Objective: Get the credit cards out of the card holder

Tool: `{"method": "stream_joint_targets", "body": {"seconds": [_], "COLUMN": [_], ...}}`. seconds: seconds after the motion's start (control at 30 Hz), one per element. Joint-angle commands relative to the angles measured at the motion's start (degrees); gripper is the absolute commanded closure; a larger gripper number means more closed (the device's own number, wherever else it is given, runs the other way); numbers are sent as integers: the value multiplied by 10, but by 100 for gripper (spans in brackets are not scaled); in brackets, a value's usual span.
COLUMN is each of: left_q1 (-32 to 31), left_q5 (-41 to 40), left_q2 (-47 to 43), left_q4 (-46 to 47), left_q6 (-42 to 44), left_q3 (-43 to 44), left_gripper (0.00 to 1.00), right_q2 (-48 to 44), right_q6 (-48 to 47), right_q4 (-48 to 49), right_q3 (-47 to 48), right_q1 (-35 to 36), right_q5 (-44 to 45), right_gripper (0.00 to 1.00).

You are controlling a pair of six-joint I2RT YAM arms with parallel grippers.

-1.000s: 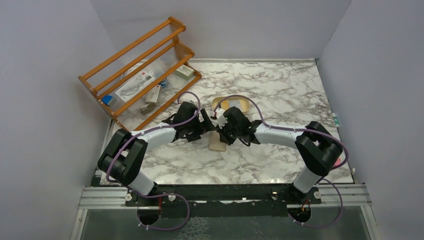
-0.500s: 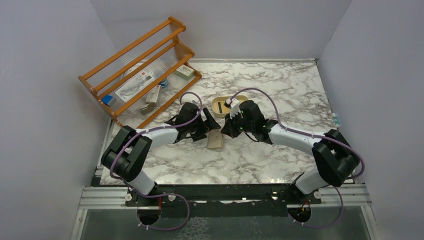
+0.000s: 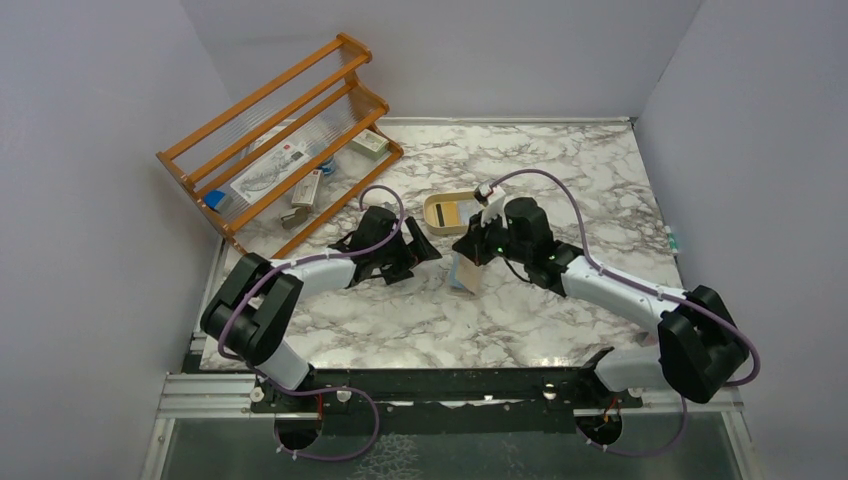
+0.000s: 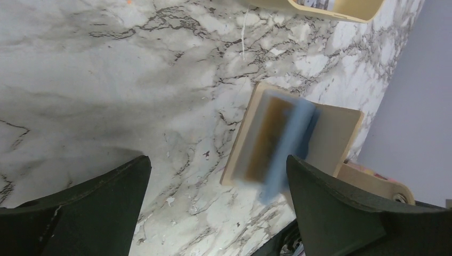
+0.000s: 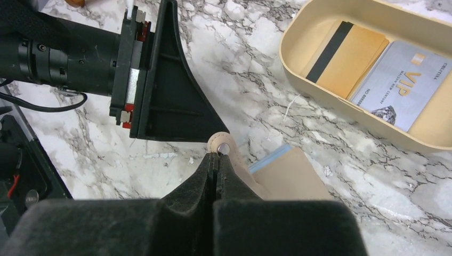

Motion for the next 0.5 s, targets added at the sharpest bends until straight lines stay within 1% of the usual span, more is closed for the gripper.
{"method": "stream_joint_targets", "body": {"seconds": [0.0,0.17,0.27,0.33,0.47], "left_q1": [-5,-7,-11,-15,-18], "left_q5": [39,47,40,32,17], "left_q2": [15,29,38,41,45], "left_q4": [45,52,46,38,24], "left_q6": [-8,0,5,10,15], "left_q3": [-20,-11,-8,-5,0], "left_gripper": [2,2,2,2,2], "right_q2": [8,23,24,19,0], "right_q6": [5,19,26,29,50], "right_q4": [15,42,40,23,-32], "right_q3": [4,-22,-28,-28,-30], "right_q1": [-1,-3,-4,-4,-14], "right_q5": [1,-6,9,41,134], "right_gripper": [99,99,99,99,99]}}
